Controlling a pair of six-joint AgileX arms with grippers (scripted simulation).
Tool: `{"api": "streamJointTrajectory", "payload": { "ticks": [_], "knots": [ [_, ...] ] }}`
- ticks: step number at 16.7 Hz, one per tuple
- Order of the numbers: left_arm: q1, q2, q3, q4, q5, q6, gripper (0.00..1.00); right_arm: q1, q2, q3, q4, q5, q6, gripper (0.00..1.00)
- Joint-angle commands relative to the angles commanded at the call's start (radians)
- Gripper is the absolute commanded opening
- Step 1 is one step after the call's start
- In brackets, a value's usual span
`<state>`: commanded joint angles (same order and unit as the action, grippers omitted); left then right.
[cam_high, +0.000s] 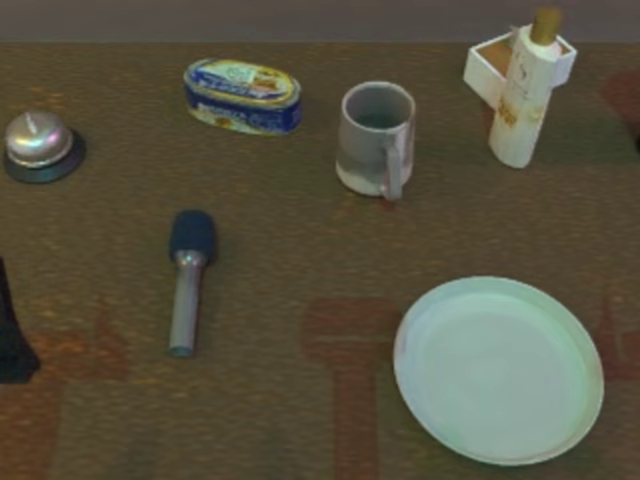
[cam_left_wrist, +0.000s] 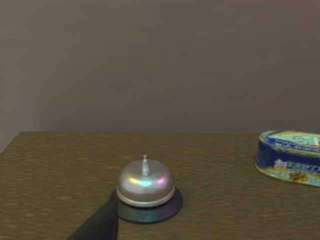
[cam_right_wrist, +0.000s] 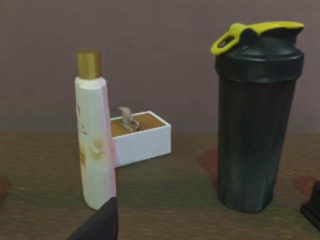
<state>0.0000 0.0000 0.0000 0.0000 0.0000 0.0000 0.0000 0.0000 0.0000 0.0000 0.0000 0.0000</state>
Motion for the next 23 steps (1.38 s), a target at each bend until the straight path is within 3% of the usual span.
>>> {"api": "streamJointTrajectory", "payload": {
  "ticks": [4, 8, 23],
  "knots": [
    [-0.010, 0.031, 0.030, -0.020, 0.002, -0.008, 1.00, 0.000, 0.000, 0.000, 0.000, 0.000, 0.000, 1.00],
    [-0.058, 0.220, 0.184, -0.131, 0.009, -0.051, 1.00, 0.000, 0.000, 0.000, 0.000, 0.000, 0.000, 1.00],
    [-0.322, 1.527, 1.016, -0.801, 0.046, -0.298, 1.00, 0.000, 0.000, 0.000, 0.000, 0.000, 0.000, 1.00]
  ]
}}
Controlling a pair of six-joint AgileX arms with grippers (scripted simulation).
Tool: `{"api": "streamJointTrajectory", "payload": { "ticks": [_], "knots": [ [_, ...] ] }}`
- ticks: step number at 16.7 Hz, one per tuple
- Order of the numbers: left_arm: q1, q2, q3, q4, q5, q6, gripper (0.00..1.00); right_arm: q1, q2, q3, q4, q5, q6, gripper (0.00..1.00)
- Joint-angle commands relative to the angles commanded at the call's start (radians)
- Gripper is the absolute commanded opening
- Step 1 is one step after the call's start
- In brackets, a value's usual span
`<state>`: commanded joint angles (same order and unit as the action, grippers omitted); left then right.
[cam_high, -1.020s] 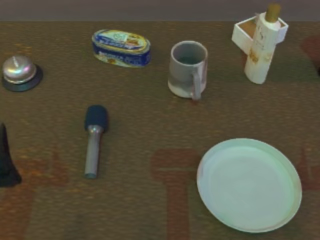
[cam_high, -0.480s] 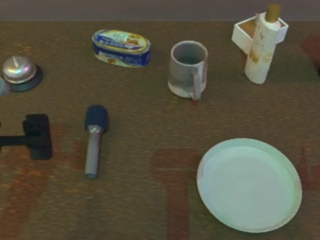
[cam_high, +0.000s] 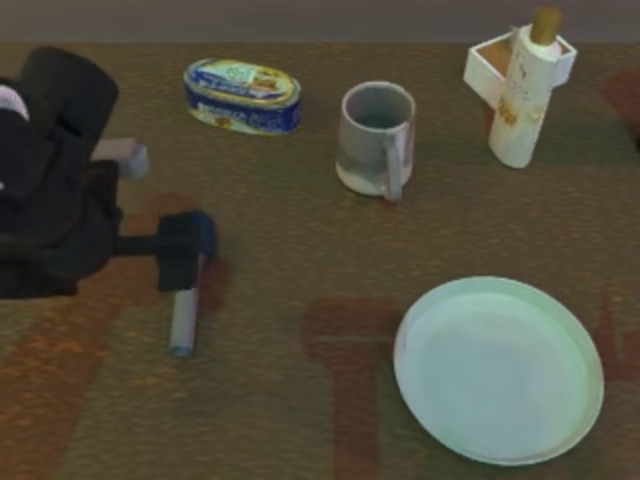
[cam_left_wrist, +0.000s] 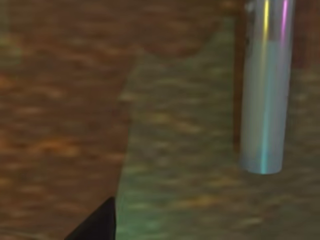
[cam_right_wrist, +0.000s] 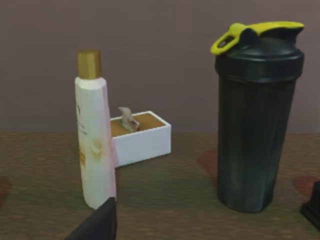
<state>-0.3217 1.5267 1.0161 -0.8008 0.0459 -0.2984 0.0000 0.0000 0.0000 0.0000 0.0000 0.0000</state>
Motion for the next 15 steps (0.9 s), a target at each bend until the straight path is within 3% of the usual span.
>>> {"api": "streamJointTrajectory", "payload": {
  "ticks": [9, 15],
  "knots": [
    [-0.043, 0.191, 0.148, -0.095, 0.008, -0.040, 1.00, 0.000, 0.000, 0.000, 0.000, 0.000, 0.000, 1.00],
    [-0.046, 0.257, 0.100, 0.018, 0.008, -0.041, 1.00, 0.000, 0.000, 0.000, 0.000, 0.000, 0.000, 1.00]
  ]
}}
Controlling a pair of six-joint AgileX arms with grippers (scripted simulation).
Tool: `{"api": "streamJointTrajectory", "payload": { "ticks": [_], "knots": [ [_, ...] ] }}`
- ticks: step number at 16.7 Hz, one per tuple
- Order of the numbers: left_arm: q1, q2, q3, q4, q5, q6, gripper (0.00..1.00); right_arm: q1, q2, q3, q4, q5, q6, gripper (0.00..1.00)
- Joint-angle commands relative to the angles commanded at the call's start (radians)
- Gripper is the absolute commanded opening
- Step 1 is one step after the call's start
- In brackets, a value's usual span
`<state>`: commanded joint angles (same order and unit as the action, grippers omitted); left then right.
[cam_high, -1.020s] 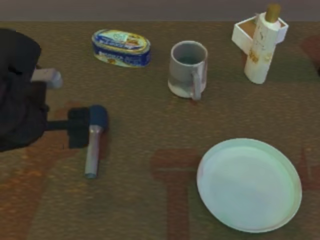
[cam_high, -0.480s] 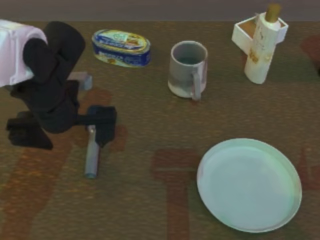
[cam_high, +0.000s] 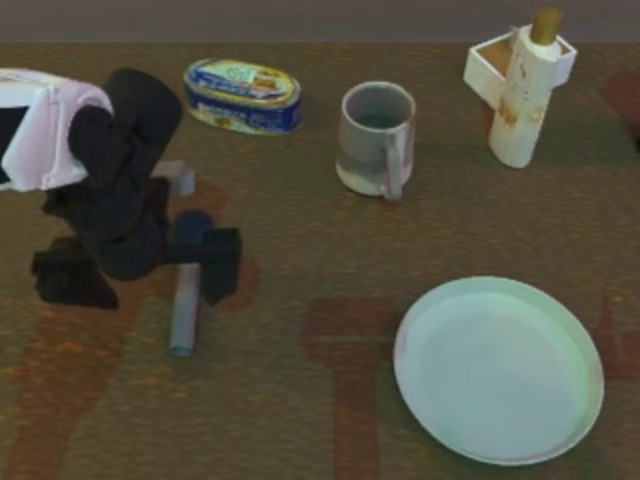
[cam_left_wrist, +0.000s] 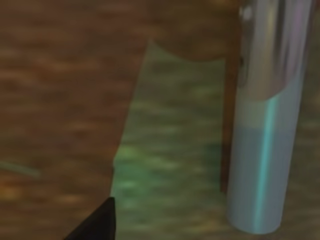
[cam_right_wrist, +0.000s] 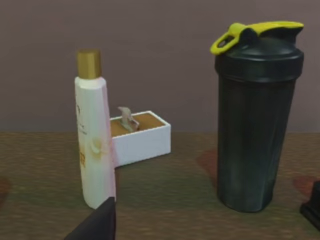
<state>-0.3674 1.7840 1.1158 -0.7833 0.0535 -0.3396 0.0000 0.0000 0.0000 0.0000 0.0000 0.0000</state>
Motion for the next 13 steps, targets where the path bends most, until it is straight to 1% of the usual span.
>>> {"api": "streamJointTrajectory", "payload": {
  "ticks": [4, 6, 11, 13],
  "knots": [
    [-0.008, 0.108, -0.070, 0.185, 0.000, -0.007, 1.00, 0.000, 0.000, 0.000, 0.000, 0.000, 0.000, 1.00],
    [-0.011, 0.149, -0.095, 0.248, 0.000, -0.009, 1.00, 0.000, 0.000, 0.000, 0.000, 0.000, 0.000, 1.00],
    [-0.012, 0.162, -0.103, 0.267, -0.001, -0.010, 1.00, 0.000, 0.000, 0.000, 0.000, 0.000, 0.000, 1.00],
    [-0.012, 0.162, -0.103, 0.267, -0.001, -0.010, 0.85, 0.000, 0.000, 0.000, 0.000, 0.000, 0.000, 1.00]
  ]
}}
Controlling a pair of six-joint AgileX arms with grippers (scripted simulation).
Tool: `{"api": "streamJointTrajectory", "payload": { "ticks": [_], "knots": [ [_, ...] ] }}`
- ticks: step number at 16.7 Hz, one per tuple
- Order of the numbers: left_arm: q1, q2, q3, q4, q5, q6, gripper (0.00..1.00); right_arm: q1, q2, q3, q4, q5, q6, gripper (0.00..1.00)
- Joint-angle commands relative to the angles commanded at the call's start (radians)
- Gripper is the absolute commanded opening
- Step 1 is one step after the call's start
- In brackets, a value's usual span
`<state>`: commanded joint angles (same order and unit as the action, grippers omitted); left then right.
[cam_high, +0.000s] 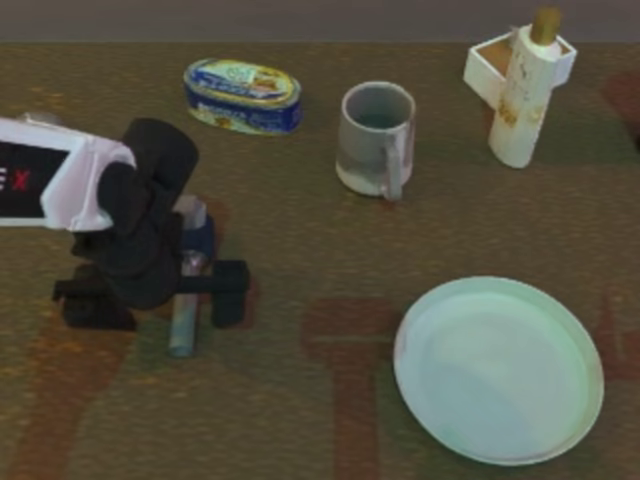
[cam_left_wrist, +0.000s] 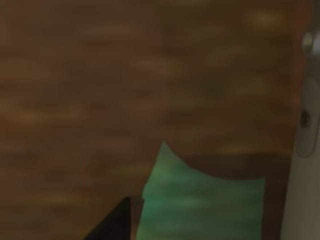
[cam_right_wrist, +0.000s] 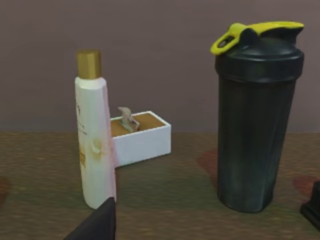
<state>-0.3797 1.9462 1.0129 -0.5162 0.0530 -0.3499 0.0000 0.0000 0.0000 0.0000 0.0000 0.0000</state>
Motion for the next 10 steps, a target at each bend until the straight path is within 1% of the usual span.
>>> {"api": "streamJointTrajectory", "payload": {
  "ticks": [10],
  "knots": [
    [0.000, 0.000, 0.000, 0.000, 0.000, 0.000, 0.10, 0.000, 0.000, 0.000, 0.000, 0.000, 0.000, 1.00]
  ]
}}
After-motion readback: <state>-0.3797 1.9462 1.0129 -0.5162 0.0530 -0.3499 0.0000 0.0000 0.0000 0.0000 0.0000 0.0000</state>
